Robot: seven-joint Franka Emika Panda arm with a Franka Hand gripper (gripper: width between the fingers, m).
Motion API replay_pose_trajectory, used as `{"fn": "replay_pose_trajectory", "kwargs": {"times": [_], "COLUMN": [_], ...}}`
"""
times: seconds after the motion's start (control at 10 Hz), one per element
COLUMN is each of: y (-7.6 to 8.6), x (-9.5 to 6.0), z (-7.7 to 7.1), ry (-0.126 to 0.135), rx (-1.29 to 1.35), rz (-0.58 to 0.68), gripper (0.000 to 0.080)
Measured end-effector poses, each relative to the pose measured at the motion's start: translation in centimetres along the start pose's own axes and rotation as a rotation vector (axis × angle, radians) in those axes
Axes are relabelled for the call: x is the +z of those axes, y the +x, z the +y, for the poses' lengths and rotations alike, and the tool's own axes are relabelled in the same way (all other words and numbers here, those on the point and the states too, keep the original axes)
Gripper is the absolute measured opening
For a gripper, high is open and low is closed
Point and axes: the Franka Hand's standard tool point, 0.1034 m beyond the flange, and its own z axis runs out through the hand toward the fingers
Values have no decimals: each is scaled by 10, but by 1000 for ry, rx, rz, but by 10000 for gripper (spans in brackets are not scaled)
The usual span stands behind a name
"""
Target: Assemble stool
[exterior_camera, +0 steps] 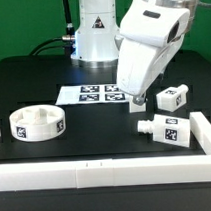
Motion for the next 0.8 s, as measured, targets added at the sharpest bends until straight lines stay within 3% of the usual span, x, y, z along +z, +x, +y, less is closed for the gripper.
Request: {"fn": "replay_pose_trajectory", "kwargs": {"times": [0.6, 0.8], "y": [-1, -8], "x": [-1, -1], "z": [0, -10], "ry": [0, -13], "rx": [2, 1], "rz": [1, 12], "gripper": [650, 649]}}
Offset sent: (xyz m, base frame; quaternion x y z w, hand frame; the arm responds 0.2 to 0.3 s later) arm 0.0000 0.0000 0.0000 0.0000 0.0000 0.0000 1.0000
